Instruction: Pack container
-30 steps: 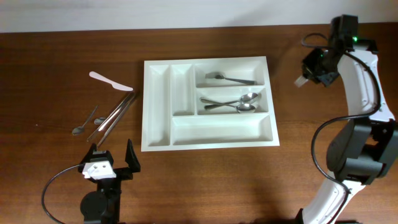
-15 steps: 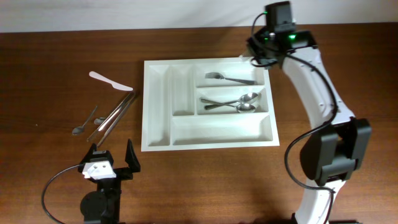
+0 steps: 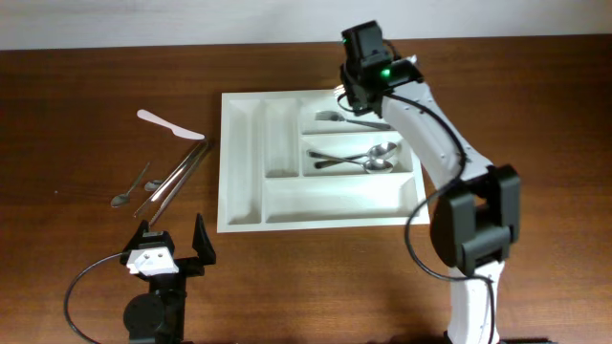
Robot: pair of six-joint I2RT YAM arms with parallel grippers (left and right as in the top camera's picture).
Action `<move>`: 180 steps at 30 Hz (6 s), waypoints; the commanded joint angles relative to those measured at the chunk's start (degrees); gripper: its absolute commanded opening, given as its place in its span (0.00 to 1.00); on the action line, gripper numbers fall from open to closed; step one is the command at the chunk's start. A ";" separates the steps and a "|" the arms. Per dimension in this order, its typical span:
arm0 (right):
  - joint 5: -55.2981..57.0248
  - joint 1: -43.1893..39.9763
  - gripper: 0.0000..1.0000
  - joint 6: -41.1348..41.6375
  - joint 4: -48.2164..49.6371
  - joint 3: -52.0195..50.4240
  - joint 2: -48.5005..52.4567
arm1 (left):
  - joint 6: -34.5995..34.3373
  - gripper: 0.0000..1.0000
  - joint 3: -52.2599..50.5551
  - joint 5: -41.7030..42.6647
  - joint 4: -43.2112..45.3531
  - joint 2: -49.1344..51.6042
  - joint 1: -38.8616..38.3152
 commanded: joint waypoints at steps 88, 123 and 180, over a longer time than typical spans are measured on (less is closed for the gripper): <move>-4.22 -34.49 0.99 -88.70 -40.87 22.56 0.90 | -0.28 0.99 -0.31 0.63 0.00 -0.33 0.28; -4.20 -34.49 0.99 -88.72 -40.85 22.56 0.90 | 2.47 0.99 68.48 2.01 -49.83 67.69 0.28; -4.20 -34.49 0.99 -88.72 -40.85 22.56 0.90 | 28.09 0.89 85.88 3.37 -43.04 117.37 3.80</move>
